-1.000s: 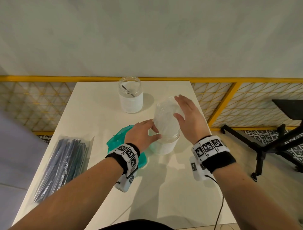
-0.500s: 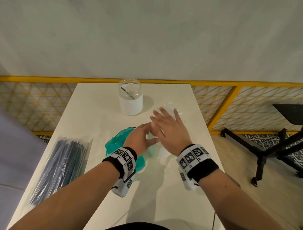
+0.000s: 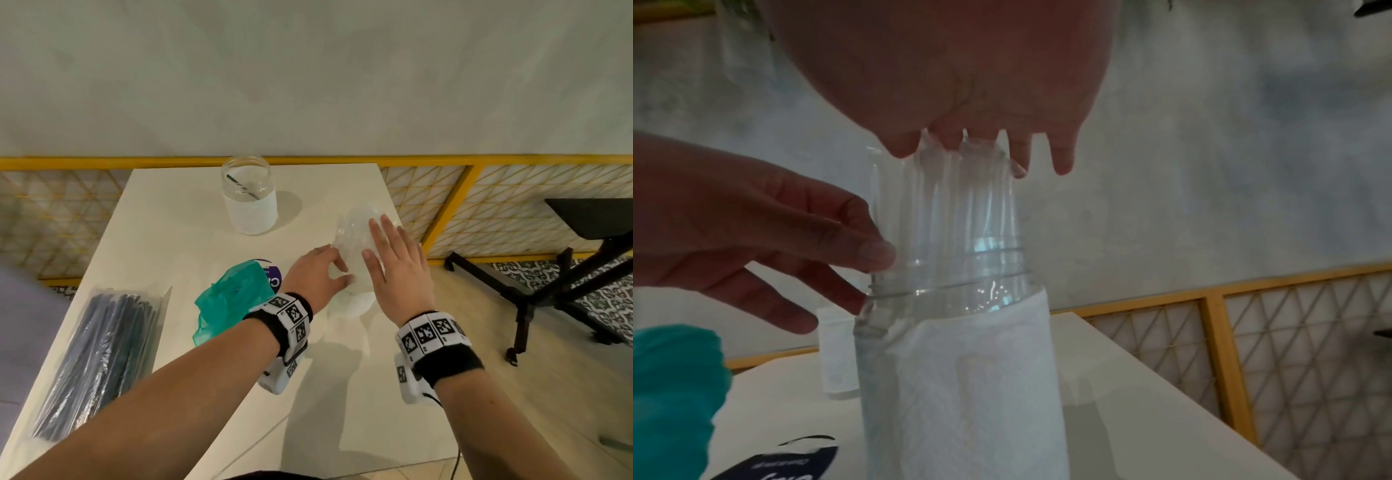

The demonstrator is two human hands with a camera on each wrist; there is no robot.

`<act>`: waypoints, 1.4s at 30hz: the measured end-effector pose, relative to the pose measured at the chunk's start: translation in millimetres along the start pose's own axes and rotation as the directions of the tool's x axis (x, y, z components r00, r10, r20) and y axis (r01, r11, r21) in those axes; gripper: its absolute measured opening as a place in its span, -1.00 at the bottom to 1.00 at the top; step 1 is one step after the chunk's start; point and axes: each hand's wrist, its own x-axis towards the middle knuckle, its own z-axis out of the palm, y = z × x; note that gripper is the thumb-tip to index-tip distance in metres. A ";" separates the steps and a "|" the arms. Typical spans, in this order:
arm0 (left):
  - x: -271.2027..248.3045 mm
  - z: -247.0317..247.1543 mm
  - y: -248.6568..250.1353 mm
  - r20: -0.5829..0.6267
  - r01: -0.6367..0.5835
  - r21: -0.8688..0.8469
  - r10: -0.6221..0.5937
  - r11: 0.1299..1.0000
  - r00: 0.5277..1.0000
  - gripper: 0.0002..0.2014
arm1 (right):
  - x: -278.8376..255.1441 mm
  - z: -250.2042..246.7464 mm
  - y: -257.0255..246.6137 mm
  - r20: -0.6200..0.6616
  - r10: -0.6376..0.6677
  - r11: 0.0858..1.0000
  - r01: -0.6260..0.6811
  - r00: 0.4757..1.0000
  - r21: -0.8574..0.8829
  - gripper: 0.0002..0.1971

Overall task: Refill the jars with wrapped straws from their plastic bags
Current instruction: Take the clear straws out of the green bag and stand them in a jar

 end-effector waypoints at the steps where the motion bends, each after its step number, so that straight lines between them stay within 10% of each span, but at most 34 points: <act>1: 2.5 1.5 1.4 0.002 0.004 -0.004 -0.004 1.000 1.000 -0.78 | 0.8 -2.1 2.4 0.024 0.012 1.000 -0.011 1.000 -0.018 -0.43; 4: 6.5 1.6 2.6 0.030 -0.002 -0.031 0.003 1.000 1.000 -0.79 | 3.0 -10.9 -0.7 0.032 0.051 0.999 -0.051 0.998 -0.016 -0.43; 10: -20.6 -18.5 -30.9 -0.003 0.010 -0.011 -0.010 1.000 1.000 -0.65 | -16.9 -16.0 -39.0 -0.395 -0.084 0.985 0.137 0.915 0.108 -0.72; 14: -56.3 -41.6 -83.2 0.094 0.125 0.437 -0.184 0.890 0.978 -0.37 | -31.3 24.6 -62.9 -0.131 -0.261 0.913 0.288 0.957 0.289 -0.75; 18: -82.6 -45.5 -134.0 0.202 0.255 0.575 -0.437 0.777 0.876 0.00 | -43.0 71.3 -80.6 0.257 -0.249 0.917 0.142 0.934 0.374 -0.74; 21: -86.5 -37.2 -151.5 0.233 0.302 0.587 -0.514 0.751 0.826 -0.11 | -46.8 87.2 -83.5 0.447 -0.183 0.928 0.005 0.876 0.371 -0.74; 30: -79.2 -16.7 -89.5 0.278 0.271 0.102 -0.289 0.957 0.916 -0.69 | -88.1 94.0 -85.0 0.465 -0.115 0.828 -0.174 0.878 0.533 0.33; 36: -75.1 -16.3 -59.7 0.203 0.232 -0.348 -0.168 0.909 0.965 -0.76 | -92.4 85.8 -78.1 0.317 0.094 0.671 -0.295 0.944 0.680 -0.29; 42: -86.0 -12.2 -59.9 0.207 0.141 -0.372 -0.066 0.917 0.976 -0.92 | -102.5 62.2 -22.3 0.145 0.398 0.794 -0.419 0.906 0.441 -0.62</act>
